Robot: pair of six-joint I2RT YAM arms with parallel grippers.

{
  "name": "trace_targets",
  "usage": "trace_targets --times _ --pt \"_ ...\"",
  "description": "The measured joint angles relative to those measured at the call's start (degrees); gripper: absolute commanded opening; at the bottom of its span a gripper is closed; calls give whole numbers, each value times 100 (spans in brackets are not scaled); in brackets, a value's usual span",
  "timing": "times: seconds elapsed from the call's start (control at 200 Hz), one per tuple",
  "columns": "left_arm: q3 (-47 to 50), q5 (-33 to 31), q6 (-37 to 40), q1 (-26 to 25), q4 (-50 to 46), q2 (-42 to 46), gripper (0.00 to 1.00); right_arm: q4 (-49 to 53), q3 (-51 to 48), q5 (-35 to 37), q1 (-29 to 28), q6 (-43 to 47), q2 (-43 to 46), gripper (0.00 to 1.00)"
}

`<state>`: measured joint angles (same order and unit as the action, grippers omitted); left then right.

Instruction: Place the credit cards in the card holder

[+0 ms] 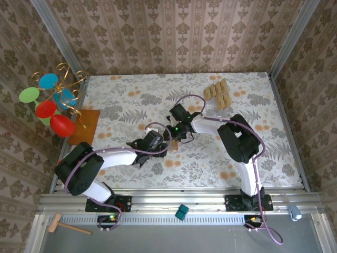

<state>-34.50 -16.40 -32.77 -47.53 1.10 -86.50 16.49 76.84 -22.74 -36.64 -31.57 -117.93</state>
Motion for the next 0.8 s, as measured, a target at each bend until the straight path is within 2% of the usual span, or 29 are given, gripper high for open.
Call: trace_targets --times 0.16,0.275,0.44,0.8 --pt "48 -31 -72 -2 59 0 94 13 7 -7 0 11 68 43" --pt "81 -61 -74 -2 118 0 94 39 -39 28 52 -15 203 47" --pt "116 -85 -114 -2 199 0 94 7 -278 90 118 -44 466 47" --pt "146 -103 -116 -2 249 0 94 -181 -520 90 125 -210 472 47"
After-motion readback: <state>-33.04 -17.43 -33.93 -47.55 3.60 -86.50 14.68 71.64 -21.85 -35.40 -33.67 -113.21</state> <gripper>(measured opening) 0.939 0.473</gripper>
